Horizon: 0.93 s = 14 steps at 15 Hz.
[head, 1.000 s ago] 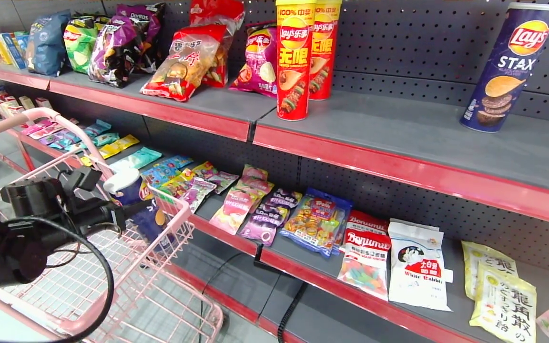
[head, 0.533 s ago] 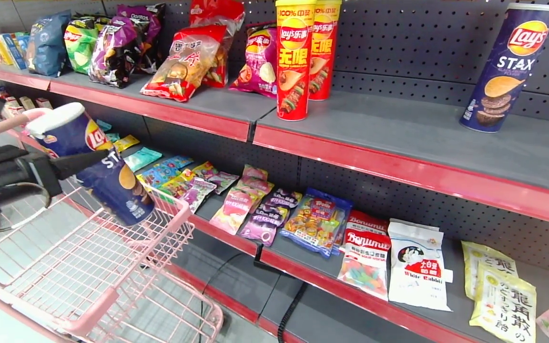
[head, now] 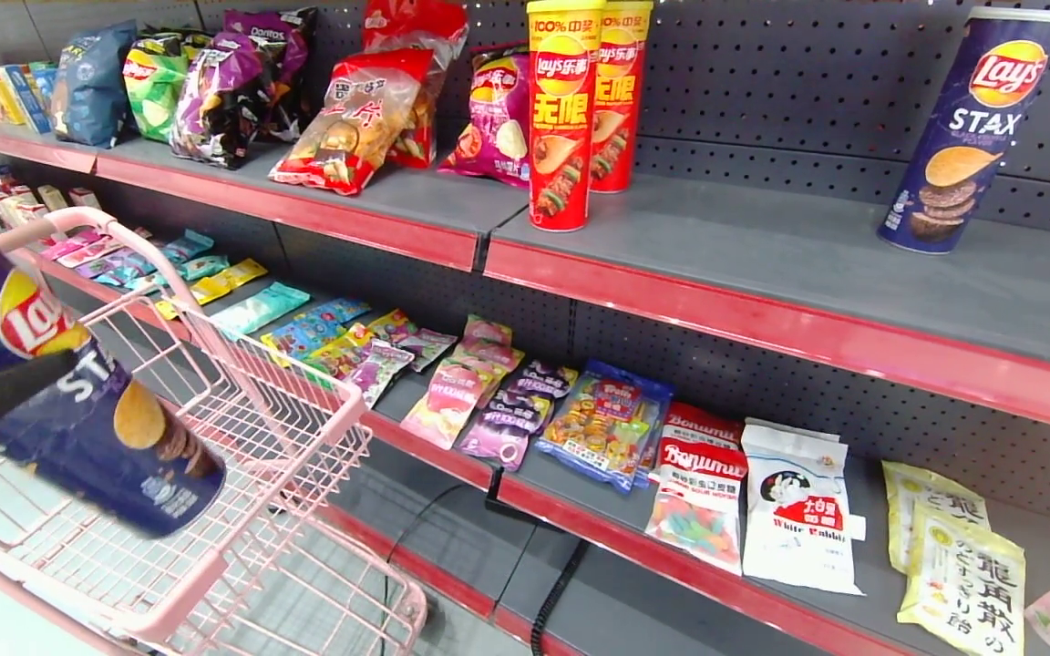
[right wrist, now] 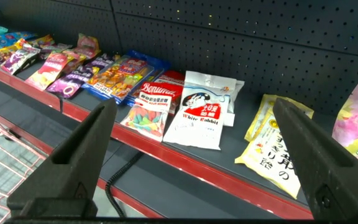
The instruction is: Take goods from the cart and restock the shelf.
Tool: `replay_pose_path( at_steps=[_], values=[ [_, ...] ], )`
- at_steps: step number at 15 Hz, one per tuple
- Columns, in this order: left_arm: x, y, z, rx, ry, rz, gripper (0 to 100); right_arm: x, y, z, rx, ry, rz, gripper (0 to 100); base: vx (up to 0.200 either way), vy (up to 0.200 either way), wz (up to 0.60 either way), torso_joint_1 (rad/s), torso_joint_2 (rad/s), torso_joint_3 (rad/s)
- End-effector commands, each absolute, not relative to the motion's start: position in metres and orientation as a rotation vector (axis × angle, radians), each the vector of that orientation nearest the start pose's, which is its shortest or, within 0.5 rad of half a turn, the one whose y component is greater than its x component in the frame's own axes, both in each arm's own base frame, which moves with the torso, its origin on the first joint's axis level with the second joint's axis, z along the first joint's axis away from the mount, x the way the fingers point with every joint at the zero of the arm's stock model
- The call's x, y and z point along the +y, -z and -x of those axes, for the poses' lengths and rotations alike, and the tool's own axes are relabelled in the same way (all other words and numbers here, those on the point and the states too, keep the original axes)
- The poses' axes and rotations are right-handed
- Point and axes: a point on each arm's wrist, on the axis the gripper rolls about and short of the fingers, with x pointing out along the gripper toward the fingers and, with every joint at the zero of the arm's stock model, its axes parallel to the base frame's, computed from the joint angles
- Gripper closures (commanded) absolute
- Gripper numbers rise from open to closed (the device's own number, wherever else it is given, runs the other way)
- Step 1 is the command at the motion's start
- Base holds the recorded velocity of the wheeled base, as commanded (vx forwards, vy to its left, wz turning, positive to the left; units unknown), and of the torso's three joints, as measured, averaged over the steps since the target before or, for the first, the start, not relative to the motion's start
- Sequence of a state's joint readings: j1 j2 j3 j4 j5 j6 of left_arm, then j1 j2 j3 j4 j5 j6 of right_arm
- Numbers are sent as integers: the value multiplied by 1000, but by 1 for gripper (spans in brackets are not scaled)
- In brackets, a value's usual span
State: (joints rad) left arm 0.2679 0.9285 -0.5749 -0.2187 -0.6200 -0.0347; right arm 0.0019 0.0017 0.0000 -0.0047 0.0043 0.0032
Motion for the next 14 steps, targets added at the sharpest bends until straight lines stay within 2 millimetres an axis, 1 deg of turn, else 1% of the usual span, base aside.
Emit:
replay_pose_path(
  at_steps=[1,2,3,4,9,14],
  values=[
    [11,-234,-80,82,306,61,100,0,-76,23,-3,-8,-3,0,0,0,0,46,-168,-110],
    [11,-213,-68,106,192,12,100,0,-76,23,-2,-8,-5,0,0,0,0,80,-320,-203],
    [10,-201,-59,108,147,-37,100,0,-76,23,-3,-8,-5,0,0,0,0,115,-413,-256],
    [8,-196,-53,102,150,-47,100,0,-76,23,-3,-8,-5,0,0,0,0,159,-456,-315],
    [0,-185,-33,93,158,-50,100,0,-76,23,-3,-8,-5,0,0,0,0,184,-525,-347],
    [-2,-186,-27,61,149,-62,100,0,-76,23,-5,-8,-5,0,0,0,0,233,-593,-356]
  ],
)
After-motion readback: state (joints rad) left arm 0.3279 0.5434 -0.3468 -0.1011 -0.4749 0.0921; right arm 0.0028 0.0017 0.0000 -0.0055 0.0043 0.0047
